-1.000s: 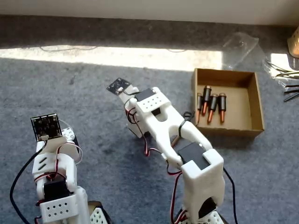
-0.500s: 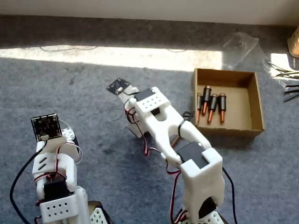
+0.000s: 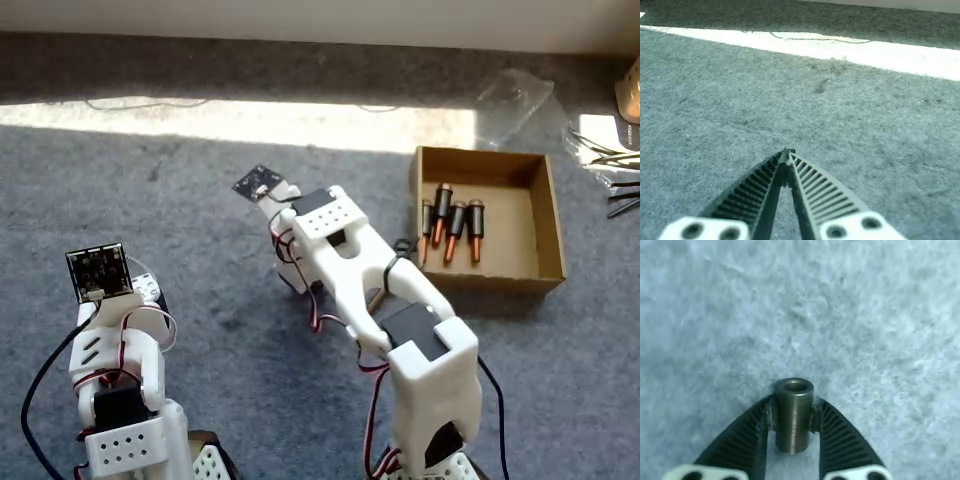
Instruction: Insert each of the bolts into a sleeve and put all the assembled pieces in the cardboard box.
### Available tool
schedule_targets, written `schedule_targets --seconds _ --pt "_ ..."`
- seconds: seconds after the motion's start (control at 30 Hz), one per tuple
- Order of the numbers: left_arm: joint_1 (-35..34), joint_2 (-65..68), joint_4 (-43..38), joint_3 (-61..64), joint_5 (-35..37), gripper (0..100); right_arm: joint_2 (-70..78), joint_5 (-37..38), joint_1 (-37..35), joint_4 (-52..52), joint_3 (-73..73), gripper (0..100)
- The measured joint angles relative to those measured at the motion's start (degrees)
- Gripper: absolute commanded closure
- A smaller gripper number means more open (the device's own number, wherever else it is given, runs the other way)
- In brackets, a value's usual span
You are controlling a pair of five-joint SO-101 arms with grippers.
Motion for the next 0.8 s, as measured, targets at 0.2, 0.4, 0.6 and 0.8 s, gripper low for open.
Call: schedule_targets --seconds 0.2,0.4,0.6,0.8 --pt "0.0 0.0 0.0 0.0 0.0 99 -8.9 0.0 0.7 0.5 0.2 99.5" --pt "0.0 0.0 0.0 0.0 0.0 99 -20.3 0.0 1.2 5.4 0.2 99.5" --pt "0.0 0.0 0.0 0.0 0.0 99 -34.0 0.0 1.4 8.9 0.2 99.5" --pt "0.0 0.0 0.0 0.0 0.0 99 -49.6 0.0 1.4 9.9 2.4 99.5"
